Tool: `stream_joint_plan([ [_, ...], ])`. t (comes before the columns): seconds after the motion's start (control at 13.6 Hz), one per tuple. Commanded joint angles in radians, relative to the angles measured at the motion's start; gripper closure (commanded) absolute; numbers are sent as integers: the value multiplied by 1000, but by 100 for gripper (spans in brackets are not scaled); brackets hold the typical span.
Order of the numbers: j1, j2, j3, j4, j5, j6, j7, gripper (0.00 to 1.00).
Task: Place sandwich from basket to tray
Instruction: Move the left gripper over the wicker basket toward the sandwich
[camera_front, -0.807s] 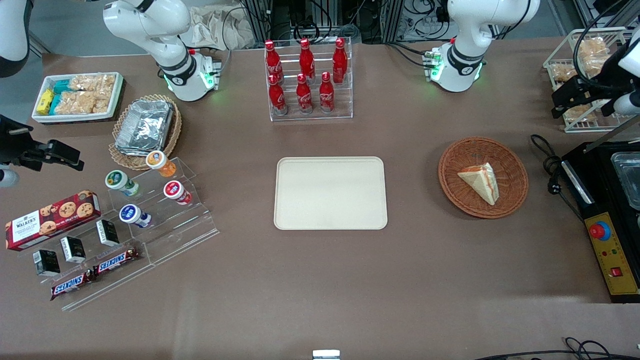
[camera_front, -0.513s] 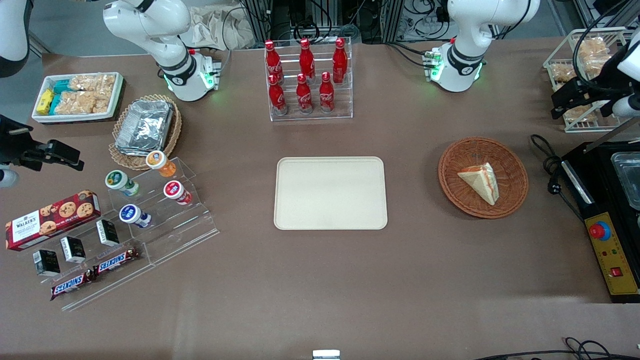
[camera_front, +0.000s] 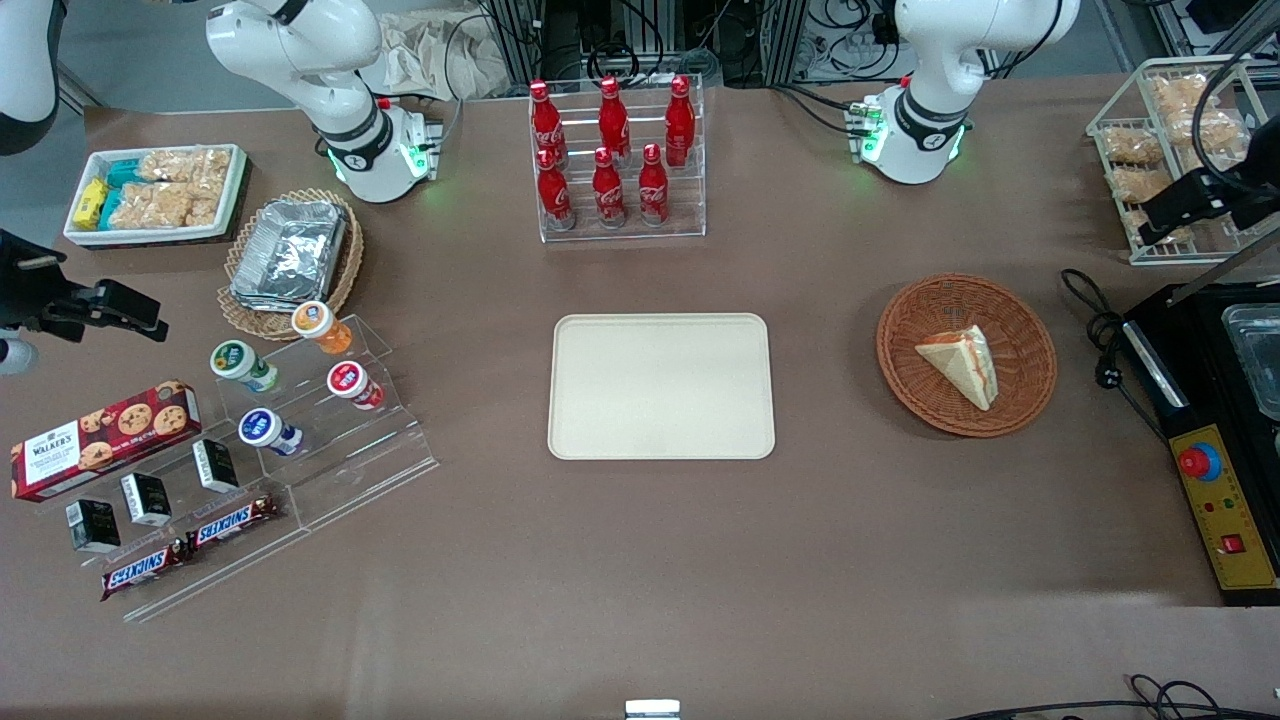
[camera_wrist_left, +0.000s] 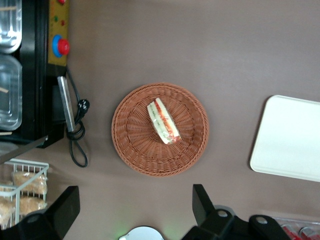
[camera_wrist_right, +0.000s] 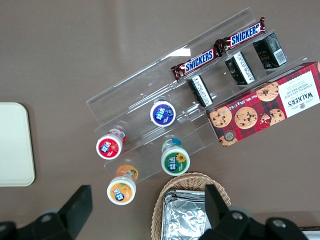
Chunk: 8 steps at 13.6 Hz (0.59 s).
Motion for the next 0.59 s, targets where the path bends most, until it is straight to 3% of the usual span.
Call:
stream_joint_plan([
  [0.0,10,-6,27,-32,-8,2,-76,0],
  [0.15,10,-19,27,-86,-5,44,-200,0],
  [0.51,9,-134,18,-400,0,271,-432,0],
])
